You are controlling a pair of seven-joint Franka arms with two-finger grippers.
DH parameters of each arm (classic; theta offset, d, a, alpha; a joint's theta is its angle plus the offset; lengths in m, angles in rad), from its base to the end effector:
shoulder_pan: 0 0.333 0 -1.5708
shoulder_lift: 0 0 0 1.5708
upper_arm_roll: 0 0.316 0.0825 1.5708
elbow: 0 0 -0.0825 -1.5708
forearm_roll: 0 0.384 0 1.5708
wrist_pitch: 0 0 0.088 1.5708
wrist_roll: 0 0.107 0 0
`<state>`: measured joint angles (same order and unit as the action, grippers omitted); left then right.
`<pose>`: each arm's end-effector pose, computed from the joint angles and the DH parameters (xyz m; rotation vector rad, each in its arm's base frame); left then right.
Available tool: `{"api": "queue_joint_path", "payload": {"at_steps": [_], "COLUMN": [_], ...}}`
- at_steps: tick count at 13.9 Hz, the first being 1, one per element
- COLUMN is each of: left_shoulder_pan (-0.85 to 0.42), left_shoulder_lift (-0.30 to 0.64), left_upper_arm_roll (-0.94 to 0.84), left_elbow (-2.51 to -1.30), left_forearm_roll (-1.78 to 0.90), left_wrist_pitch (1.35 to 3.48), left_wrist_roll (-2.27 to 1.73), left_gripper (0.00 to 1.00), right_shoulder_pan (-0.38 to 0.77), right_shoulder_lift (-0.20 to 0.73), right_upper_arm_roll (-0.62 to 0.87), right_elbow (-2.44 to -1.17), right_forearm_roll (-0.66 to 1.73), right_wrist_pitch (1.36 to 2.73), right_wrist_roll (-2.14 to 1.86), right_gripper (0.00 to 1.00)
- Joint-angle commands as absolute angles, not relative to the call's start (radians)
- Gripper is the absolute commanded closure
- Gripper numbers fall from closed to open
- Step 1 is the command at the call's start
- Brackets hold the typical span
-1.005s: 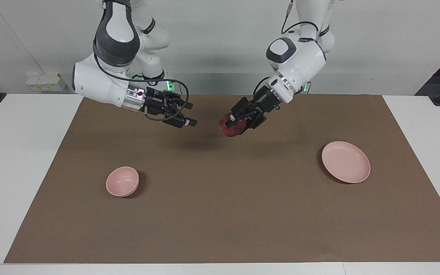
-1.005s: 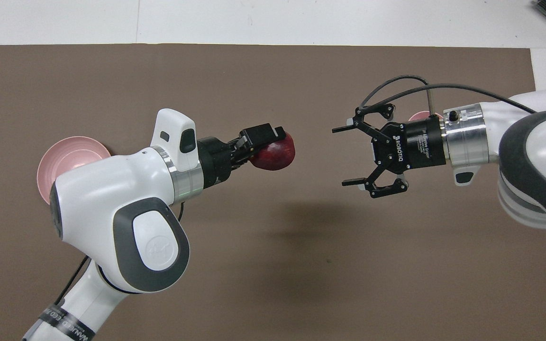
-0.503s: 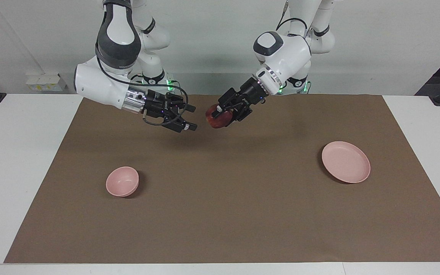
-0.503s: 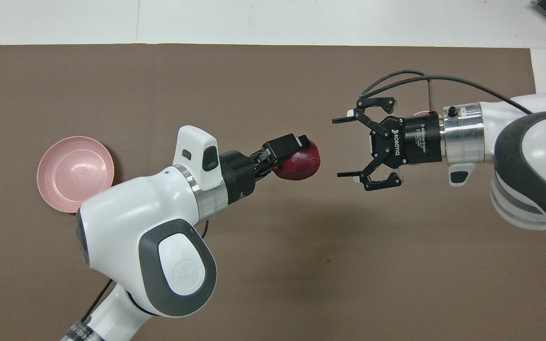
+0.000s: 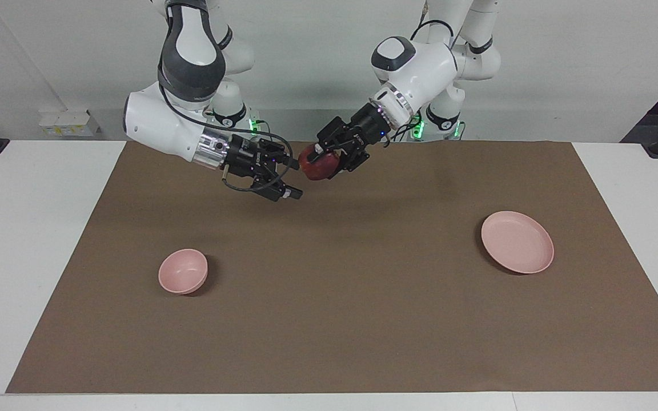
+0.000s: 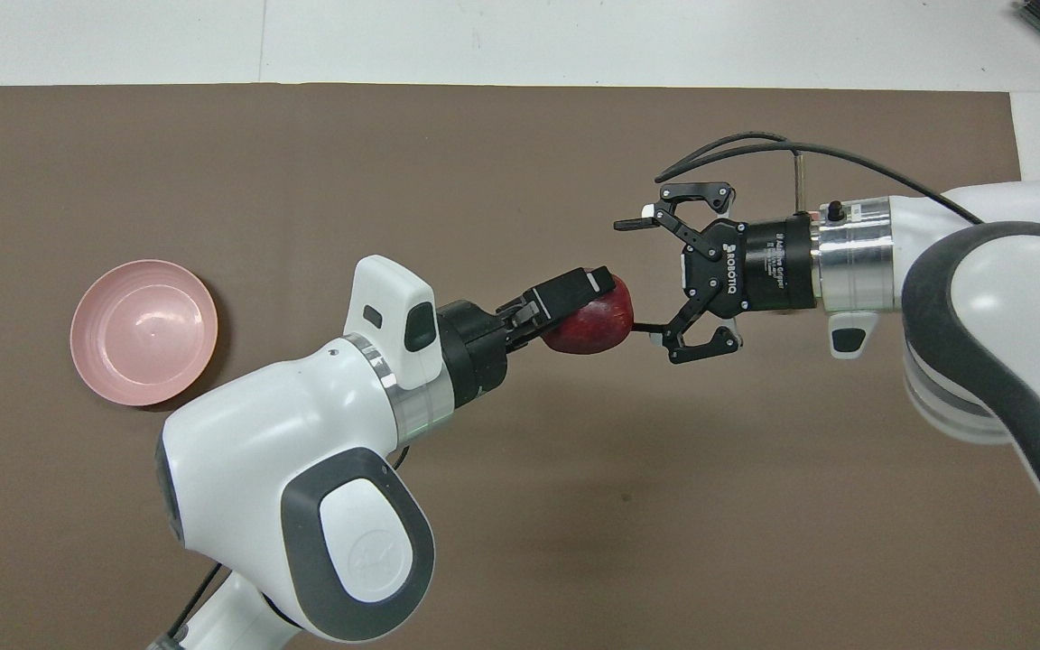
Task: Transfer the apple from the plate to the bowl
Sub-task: 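Close the right gripper around the apple held by the left gripper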
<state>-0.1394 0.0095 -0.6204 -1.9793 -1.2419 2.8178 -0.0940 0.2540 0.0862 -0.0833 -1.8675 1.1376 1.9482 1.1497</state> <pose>0.4638 -0.3747 0.5305 2.0442 0.3986 0.3262 0.5790 0.1630 0.5021 -1.6540 1.4557 0.7774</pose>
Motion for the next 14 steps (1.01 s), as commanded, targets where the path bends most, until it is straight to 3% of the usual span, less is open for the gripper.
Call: {"api": "queue_joint_path", "payload": {"at_steps": [1,14], "left_shoulder_pan": [-0.146,-0.135], "left_shoulder_lift": [0.008,0.008], "left_upper_arm_roll": [-0.635,-0.640], "left_elbow": [-1.963,-1.959], "left_forearm_roll": [-1.272,-1.272], "left_wrist_pitch": [2.850,2.858], "left_wrist_roll": [-0.071,-0.072], "left_gripper": [1.00,1.00], "right_shoulder_pan": [0.268,0.272], "right_shoulder_lift": [0.080,0.078], "right_upper_arm_roll": [-0.080,-0.078], "right_elbow": [-1.876,-1.861], "right_forearm_roll": [1.163,1.178], "right_wrist_pitch": [1.961,1.797], "right_wrist_roll": [1.170,1.051], "right_gripper": [0.00,0.00]}}
